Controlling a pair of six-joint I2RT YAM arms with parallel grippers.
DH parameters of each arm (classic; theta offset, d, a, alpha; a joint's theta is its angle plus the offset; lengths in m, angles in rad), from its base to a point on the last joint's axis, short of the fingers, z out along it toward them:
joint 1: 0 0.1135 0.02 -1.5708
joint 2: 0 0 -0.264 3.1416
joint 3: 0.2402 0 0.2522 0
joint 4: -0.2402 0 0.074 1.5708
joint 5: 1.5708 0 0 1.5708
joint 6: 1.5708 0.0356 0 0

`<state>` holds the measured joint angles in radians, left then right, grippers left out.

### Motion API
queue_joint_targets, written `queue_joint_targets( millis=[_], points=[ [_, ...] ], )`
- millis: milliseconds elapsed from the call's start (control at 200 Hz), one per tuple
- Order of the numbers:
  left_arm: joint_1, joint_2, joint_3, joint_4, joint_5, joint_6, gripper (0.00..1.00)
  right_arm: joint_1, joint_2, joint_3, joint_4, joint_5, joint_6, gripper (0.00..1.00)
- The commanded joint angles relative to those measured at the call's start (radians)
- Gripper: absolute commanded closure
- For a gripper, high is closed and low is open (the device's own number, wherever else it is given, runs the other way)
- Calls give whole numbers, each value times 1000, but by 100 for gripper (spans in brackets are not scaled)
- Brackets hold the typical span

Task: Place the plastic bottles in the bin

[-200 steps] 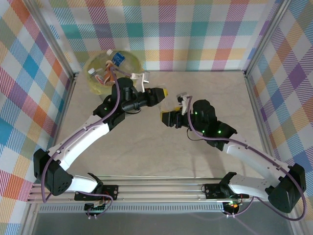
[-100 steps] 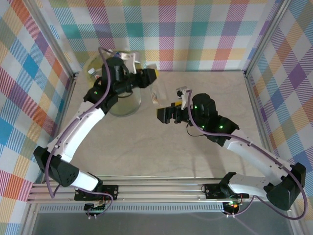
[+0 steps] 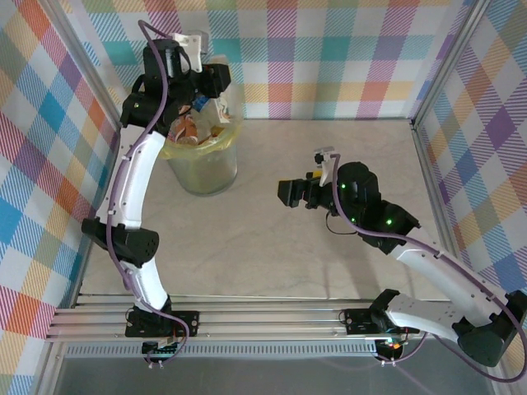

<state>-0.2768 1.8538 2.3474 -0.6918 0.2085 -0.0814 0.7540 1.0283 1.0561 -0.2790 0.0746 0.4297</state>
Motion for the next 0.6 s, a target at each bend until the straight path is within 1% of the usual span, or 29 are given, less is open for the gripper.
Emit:
queue_joint_targets(
  millis=[0, 120, 325, 470, 595],
  points=[
    [39, 25, 53, -82, -69, 98, 100, 7, -10, -19, -25, 40, 12, 0],
    [67, 39, 58, -90, -108, 142, 100, 7, 1, -25, -26, 43, 23, 0],
    [98, 78, 77, -116, -142, 193, 100, 7, 21, -40, -20, 36, 43, 0],
    [103, 115, 103, -157, -137, 239, 100, 6, 23, -43, -22, 38, 52, 0],
    [102, 138, 105, -182, -114, 269, 98, 7, 21, -45, -22, 45, 58, 0]
  ],
)
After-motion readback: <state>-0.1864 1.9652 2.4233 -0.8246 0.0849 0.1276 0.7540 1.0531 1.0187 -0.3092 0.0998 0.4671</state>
